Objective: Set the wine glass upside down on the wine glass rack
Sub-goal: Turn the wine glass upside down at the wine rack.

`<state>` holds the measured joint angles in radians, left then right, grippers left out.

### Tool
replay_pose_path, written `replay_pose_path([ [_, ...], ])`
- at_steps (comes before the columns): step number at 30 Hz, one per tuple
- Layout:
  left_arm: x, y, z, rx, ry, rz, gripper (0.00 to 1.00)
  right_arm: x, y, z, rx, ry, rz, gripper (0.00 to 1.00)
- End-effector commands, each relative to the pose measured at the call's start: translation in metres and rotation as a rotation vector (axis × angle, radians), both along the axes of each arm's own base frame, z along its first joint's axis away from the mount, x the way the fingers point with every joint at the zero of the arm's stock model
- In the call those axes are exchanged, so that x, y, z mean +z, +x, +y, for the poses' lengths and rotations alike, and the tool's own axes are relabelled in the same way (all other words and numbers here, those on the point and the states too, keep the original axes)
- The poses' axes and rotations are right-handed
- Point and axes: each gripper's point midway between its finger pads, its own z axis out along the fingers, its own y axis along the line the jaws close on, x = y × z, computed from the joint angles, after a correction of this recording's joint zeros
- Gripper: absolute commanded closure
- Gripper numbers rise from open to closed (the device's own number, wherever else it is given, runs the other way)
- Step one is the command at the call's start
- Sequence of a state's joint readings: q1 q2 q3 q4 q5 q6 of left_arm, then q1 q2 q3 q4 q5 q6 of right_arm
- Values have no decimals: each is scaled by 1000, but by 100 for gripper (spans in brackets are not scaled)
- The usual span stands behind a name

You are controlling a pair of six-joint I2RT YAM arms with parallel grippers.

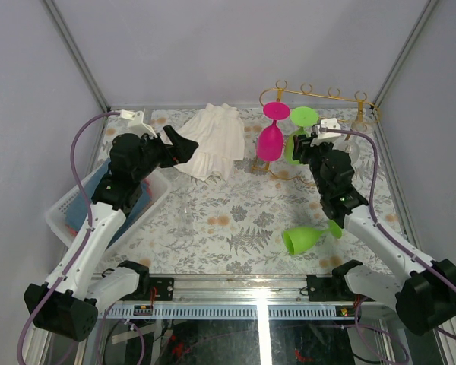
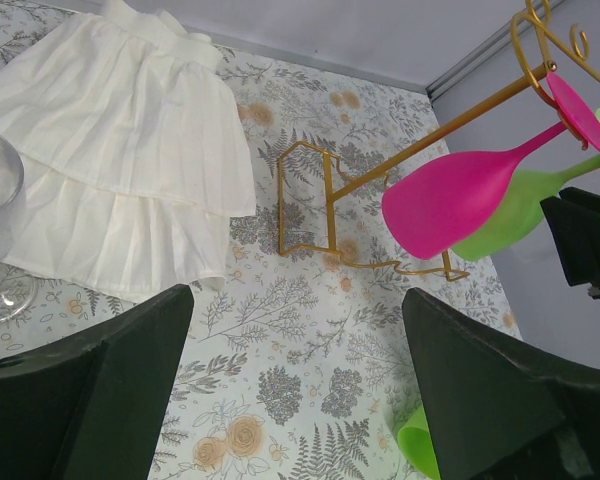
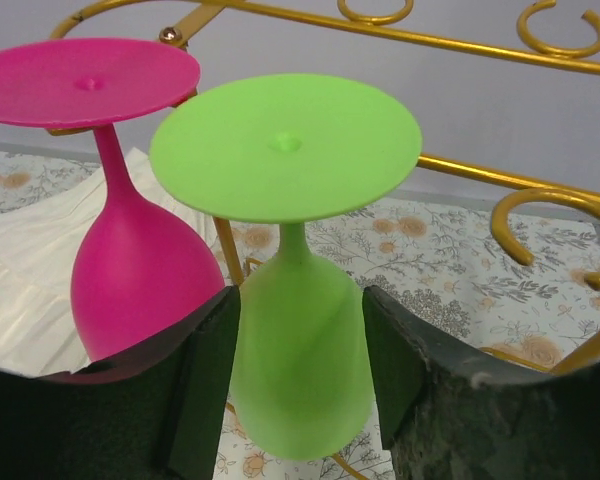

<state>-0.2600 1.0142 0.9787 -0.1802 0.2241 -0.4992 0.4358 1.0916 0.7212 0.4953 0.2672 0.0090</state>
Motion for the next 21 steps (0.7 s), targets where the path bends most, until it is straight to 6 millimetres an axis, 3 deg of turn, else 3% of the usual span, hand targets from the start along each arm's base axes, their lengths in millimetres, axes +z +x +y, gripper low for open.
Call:
replay_pose_path([
  [1, 8, 3, 4, 9, 2, -45, 14, 26, -18, 0, 47, 25, -42, 39],
  [11, 5, 5, 5, 12, 5, -37, 14, 18, -61, -11, 91, 32, 1, 25],
  [21, 3, 7, 6, 16, 5, -30, 14, -15, -113, -28, 91, 89, 156, 22],
])
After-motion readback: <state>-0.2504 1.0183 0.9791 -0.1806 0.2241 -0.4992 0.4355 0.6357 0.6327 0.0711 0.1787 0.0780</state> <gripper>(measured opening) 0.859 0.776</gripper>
